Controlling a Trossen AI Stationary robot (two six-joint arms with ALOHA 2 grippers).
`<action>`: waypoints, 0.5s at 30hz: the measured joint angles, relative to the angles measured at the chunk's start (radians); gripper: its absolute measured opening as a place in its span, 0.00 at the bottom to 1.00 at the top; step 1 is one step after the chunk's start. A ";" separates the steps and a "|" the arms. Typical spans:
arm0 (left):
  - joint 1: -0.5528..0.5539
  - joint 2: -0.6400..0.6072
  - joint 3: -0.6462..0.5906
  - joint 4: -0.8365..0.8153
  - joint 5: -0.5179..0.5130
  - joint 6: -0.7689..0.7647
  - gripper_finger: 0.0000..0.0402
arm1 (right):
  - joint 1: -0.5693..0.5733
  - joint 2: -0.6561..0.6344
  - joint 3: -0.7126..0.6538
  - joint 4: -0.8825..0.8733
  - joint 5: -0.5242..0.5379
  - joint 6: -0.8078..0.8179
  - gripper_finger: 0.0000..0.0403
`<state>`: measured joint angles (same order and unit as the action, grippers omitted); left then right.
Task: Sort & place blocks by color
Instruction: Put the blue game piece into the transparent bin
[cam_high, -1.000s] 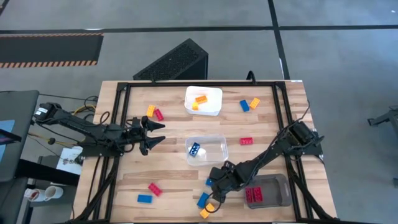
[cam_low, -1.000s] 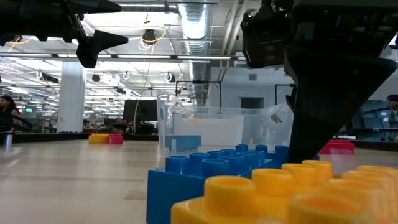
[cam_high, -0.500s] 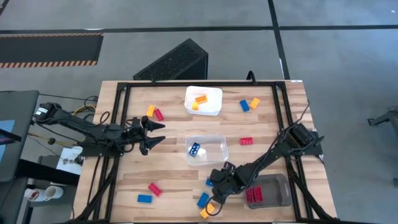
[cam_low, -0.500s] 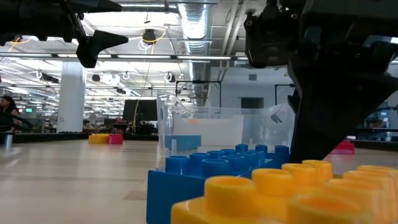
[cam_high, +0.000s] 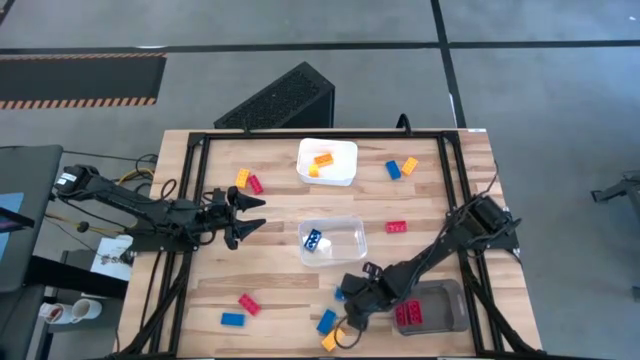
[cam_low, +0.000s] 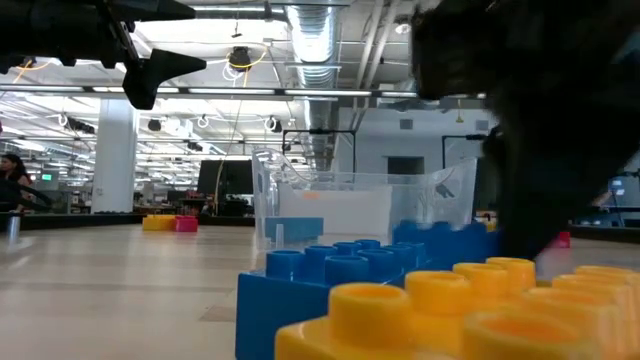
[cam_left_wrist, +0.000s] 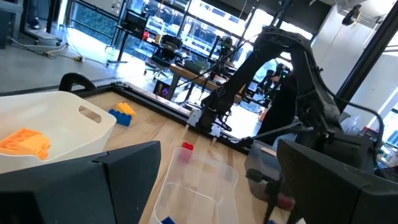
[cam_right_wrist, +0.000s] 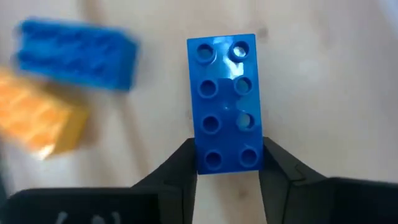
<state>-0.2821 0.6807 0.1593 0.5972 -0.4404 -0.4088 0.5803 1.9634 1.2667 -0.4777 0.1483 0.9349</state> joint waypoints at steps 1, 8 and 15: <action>0.000 0.000 0.000 0.000 0.000 0.000 0.77 | 0.005 -0.011 0.000 -0.001 -0.001 0.000 0.35; 0.000 0.000 0.000 0.000 0.000 0.000 0.77 | 0.029 -0.101 0.000 -0.019 0.081 -0.016 0.41; 0.000 0.000 0.000 0.000 0.000 0.000 0.77 | 0.018 -0.193 0.002 -0.038 0.212 -0.095 0.35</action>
<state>-0.2817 0.6807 0.1593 0.5968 -0.4408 -0.4084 0.5980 1.7701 1.2682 -0.5153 0.3606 0.8396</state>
